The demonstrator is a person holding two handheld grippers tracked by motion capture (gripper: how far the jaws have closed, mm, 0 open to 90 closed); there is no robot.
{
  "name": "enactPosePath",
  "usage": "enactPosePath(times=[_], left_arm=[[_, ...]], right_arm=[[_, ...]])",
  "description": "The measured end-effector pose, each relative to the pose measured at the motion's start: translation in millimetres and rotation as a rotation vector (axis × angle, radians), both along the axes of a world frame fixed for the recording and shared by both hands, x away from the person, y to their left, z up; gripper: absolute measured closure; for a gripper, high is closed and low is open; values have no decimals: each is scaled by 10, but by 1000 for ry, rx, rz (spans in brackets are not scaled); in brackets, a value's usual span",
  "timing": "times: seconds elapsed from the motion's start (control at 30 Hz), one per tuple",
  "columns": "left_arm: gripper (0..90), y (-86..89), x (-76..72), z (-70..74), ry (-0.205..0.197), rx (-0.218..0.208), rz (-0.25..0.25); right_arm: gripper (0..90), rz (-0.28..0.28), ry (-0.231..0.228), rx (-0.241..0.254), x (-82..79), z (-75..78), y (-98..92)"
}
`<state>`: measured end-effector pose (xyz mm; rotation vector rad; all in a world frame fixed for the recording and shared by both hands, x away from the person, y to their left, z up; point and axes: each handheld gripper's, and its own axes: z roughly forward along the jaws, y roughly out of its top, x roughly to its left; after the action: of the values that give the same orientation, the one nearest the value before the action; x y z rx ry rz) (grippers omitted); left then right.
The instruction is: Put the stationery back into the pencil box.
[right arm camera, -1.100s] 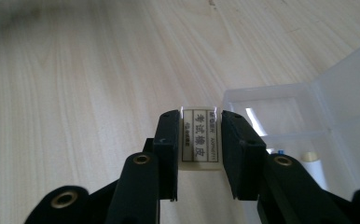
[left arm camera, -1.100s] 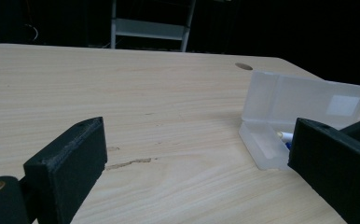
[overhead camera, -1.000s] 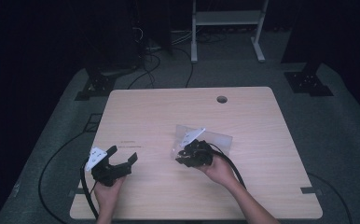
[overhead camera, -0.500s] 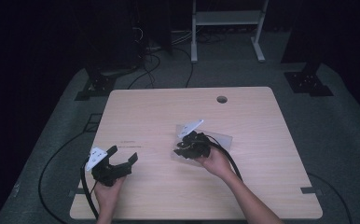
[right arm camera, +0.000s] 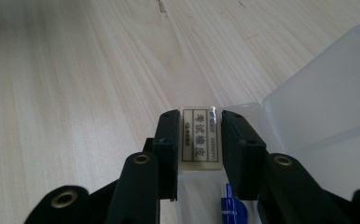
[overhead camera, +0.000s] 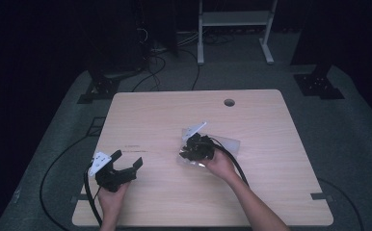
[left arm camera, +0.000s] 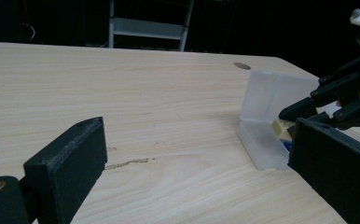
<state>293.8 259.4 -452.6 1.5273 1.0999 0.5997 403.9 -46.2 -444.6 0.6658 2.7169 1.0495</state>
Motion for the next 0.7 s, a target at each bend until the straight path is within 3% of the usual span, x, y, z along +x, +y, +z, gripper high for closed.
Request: enactPosePath(times=[0.7], left_arm=[[34,1,-7,9,-5,-1,-1]], right_arm=[[679,-39,47,7,112,-164,29]])
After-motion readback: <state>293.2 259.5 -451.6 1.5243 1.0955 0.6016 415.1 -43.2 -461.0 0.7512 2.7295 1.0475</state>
